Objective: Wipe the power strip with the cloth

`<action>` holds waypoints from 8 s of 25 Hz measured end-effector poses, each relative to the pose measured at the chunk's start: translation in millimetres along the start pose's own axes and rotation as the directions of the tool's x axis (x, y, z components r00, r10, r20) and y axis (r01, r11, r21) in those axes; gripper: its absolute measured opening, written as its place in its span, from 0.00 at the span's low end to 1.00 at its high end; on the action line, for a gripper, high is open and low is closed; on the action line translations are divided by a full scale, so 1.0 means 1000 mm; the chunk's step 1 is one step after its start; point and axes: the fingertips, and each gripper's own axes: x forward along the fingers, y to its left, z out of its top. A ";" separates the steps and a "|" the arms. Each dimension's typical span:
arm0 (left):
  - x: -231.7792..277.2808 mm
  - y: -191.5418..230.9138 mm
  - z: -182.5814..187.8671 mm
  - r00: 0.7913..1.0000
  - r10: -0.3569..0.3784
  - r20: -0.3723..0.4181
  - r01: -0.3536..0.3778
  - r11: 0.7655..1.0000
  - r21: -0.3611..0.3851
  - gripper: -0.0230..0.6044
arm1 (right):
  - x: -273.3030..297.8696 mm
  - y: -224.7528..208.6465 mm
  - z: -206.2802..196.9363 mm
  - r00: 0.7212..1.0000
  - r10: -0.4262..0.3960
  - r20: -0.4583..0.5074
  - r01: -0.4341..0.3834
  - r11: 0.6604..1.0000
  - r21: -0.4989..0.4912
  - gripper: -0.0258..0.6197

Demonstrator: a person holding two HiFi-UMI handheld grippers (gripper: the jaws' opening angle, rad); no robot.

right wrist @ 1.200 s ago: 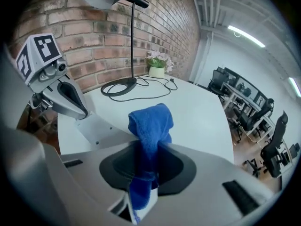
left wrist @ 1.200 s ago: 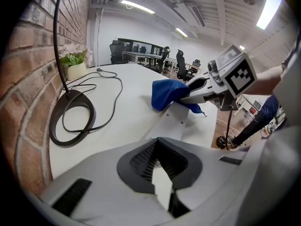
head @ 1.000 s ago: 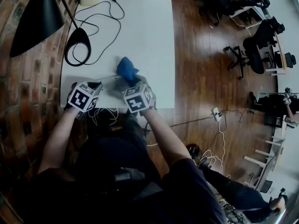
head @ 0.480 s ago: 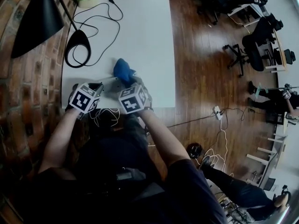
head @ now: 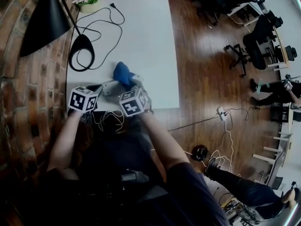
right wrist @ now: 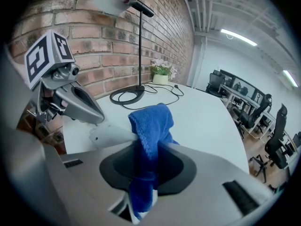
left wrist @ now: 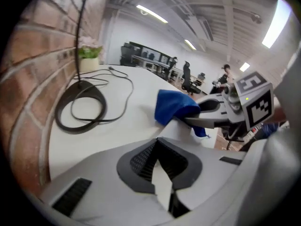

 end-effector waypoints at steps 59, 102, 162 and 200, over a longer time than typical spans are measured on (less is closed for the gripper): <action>-0.022 0.018 0.001 0.980 0.162 0.115 -0.178 0.972 0.151 0.04 | 0.013 0.099 0.035 0.953 0.292 0.077 -0.296 0.954 0.044 0.17; 0.024 -0.030 0.018 0.999 0.036 0.041 -0.039 0.996 0.084 0.05 | -0.015 -0.066 -0.021 0.995 0.017 0.095 -0.026 0.996 0.090 0.17; -0.007 0.002 -0.007 0.970 0.198 0.144 -0.214 0.971 0.105 0.04 | 0.004 -0.003 0.009 0.997 0.029 0.072 -0.030 0.999 0.017 0.17; -0.009 0.000 -0.012 0.963 0.237 0.129 -0.253 0.960 0.124 0.05 | 0.013 0.100 0.031 0.958 0.269 0.102 -0.254 0.957 -0.141 0.17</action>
